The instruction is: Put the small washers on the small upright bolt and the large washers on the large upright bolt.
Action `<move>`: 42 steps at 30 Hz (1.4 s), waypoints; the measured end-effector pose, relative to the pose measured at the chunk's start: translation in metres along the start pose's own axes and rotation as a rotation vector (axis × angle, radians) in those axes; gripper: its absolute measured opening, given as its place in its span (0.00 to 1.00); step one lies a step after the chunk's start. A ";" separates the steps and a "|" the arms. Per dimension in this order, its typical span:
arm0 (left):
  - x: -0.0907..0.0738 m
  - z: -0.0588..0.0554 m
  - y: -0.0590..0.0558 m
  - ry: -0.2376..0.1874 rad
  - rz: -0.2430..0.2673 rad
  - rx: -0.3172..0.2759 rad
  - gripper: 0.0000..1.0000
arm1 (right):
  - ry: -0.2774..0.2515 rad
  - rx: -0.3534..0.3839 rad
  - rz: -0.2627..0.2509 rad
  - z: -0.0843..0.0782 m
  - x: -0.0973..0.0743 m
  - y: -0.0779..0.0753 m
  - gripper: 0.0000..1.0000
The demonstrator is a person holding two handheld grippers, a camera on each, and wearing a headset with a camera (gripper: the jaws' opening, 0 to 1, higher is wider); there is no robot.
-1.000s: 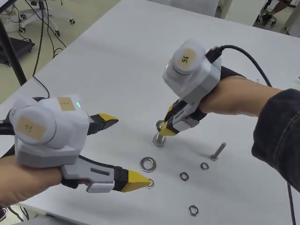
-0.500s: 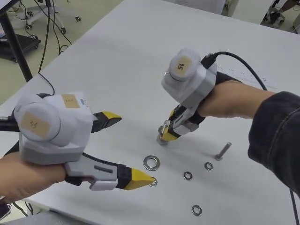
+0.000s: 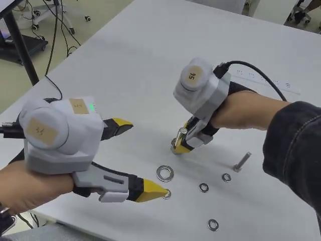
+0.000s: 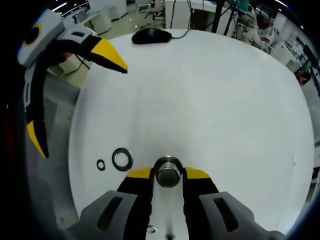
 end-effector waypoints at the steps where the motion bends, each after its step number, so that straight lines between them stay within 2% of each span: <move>1: 0.000 0.000 0.000 0.000 0.000 -0.001 0.88 | 0.002 0.001 0.000 0.000 0.000 0.000 0.23; 9: 0.000 0.000 0.000 -0.001 0.000 -0.001 0.88 | -0.004 0.002 0.001 -0.001 -0.001 0.000 0.24; 20: 0.001 0.000 0.000 0.001 -0.001 0.000 0.88 | 0.018 -0.022 0.006 -0.007 0.001 -0.002 0.25; 23: 0.001 0.001 0.001 0.000 -0.002 0.001 0.88 | 0.013 -0.016 0.006 -0.009 0.000 -0.003 0.28; 42: 0.002 0.000 -0.002 0.008 -0.012 0.009 0.88 | -0.005 0.013 -0.011 -0.015 -0.010 -0.004 0.27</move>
Point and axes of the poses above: the centre of the closed fingertips' face, and the gripper's own axes: x roughly forward along the fingers, y roughly to its left, z roughly out of its top, the point moved 9 cm from there along -x, roughly backward along the fingers, and after that the axes turned 3 degrees about -x, right-handed, at the moved point
